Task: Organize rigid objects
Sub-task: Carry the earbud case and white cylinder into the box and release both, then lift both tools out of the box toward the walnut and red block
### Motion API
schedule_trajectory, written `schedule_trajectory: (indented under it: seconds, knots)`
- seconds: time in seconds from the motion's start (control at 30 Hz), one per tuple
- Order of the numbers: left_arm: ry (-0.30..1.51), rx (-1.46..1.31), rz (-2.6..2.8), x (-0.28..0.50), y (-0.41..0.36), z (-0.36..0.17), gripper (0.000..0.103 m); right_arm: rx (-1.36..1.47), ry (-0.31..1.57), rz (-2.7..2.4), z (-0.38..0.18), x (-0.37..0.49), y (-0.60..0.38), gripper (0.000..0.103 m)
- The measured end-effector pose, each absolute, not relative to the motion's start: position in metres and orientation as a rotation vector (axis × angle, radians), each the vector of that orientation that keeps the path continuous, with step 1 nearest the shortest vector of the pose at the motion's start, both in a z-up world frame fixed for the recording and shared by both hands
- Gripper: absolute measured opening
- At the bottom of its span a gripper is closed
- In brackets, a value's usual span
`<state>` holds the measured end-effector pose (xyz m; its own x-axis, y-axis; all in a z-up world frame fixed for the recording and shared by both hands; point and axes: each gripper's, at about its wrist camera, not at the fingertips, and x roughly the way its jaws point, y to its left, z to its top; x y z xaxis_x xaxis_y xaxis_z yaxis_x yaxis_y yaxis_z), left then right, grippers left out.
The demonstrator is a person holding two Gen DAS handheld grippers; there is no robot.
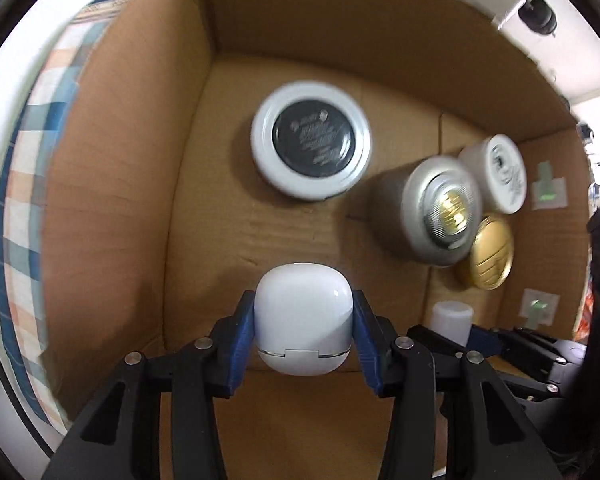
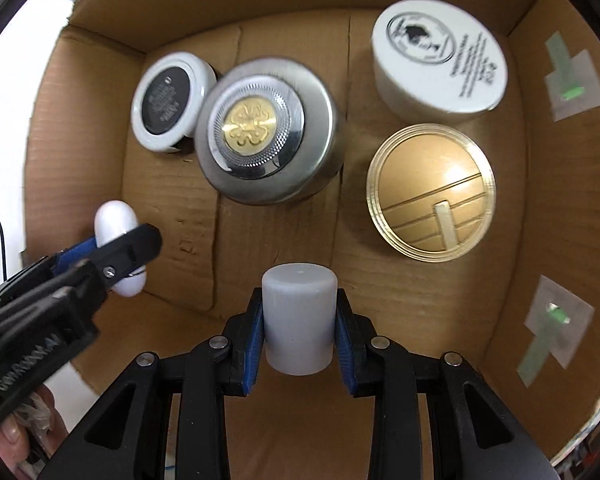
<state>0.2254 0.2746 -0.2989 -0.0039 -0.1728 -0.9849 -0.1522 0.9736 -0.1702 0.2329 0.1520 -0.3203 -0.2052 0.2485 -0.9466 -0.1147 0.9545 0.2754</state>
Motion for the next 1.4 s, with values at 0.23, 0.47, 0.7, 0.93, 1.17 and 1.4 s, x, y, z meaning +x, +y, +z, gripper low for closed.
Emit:
schedule_trajectory:
  seconds: [0.23,0.47,0.7,0.93,1.17,1.4]
  knots:
    - [1.646,-0.229,-0.025,0.220,0.273,-0.323,0.043,0.063,1.767,0.266,-0.339,0.232,0.166,0.034]
    - [1.655,-0.218,-0.034,0.217,0.275,-0.324,0.043,0.040,1.763,0.229,-0.339,0.228,0.173,0.034]
    - [1.668,-0.155,-0.001,0.214,0.268,-0.316,0.044,0.032,1.747,0.188,-0.332,0.231,0.161,0.035]
    - [1.641,-0.155,0.009,0.210,0.265,-0.297,0.045,0.016,1.740,0.173,-0.318,0.225,0.146,0.059]
    - [1.575,-0.144,0.036,0.202,0.262,-0.266,0.045,-0.029,1.687,0.150,-0.285,0.213,0.132,0.066]
    - [1.488,-0.166,0.038,0.191,0.259,-0.228,0.078,-0.034,1.635,0.126,-0.254,0.205,0.113,0.074]
